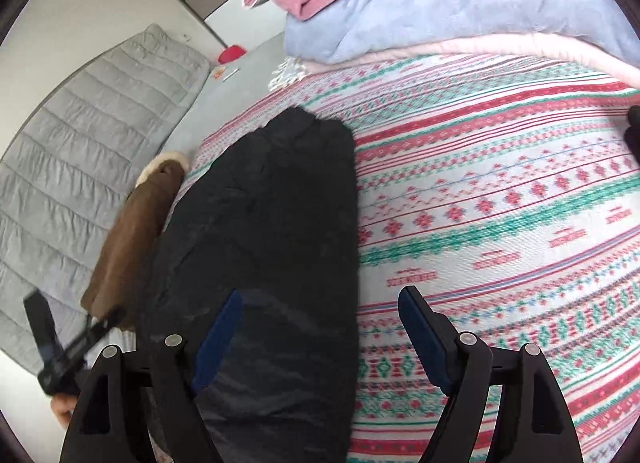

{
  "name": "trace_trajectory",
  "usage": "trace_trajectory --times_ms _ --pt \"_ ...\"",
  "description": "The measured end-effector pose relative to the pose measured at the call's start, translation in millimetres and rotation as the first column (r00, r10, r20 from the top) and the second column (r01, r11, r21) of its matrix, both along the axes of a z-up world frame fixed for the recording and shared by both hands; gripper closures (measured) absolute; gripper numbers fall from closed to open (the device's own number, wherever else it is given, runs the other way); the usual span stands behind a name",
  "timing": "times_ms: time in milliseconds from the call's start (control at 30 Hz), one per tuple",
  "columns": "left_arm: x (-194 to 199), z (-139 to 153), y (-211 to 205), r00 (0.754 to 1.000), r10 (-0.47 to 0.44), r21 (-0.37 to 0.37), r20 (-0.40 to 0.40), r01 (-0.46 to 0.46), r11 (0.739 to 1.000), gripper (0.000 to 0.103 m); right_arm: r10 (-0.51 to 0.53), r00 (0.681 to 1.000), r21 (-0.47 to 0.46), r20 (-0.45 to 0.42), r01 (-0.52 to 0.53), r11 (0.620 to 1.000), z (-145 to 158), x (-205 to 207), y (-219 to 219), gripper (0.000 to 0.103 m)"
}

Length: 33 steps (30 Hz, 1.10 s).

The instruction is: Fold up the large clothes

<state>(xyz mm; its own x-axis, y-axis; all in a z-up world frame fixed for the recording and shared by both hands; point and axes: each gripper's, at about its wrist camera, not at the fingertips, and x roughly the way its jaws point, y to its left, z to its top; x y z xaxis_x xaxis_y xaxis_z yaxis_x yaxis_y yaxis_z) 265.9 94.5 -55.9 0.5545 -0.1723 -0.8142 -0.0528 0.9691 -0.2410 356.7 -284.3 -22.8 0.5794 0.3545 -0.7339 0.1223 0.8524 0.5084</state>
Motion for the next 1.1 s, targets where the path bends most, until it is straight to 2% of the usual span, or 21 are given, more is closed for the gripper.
trace_trajectory --times_ms 167,267,400,667,900,1100 --pt "-16 -16 13 0.999 -0.024 -0.013 -0.044 0.024 1.0 0.03 0.012 1.0 -0.038 0.024 -0.011 0.999 8 -12 -1 0.022" --pt "-20 -28 21 0.996 -0.071 -0.105 -0.053 0.065 0.992 0.029 0.029 0.999 -0.079 0.022 -0.027 0.997 9 -17 1 0.022" --pt "-25 -41 30 0.994 -0.067 -0.18 -0.083 0.051 0.982 0.029 0.039 0.999 -0.076 0.015 -0.038 0.996 7 -24 1 0.022" --pt "-43 -39 30 0.993 -0.09 -0.221 -0.072 0.072 0.973 0.026 0.041 0.999 -0.094 0.004 -0.04 0.995 2 -30 0 0.022" --pt "-53 -51 30 0.986 -0.114 -0.293 -0.12 0.075 0.953 0.026 0.046 0.999 -0.096 -0.016 -0.048 0.994 -2 -34 0 0.022" --pt "-58 -57 30 0.986 -0.119 -0.334 -0.12 0.073 0.94 0.025 0.053 0.998 -0.091 -0.024 -0.055 0.994 -5 -35 3 0.022"
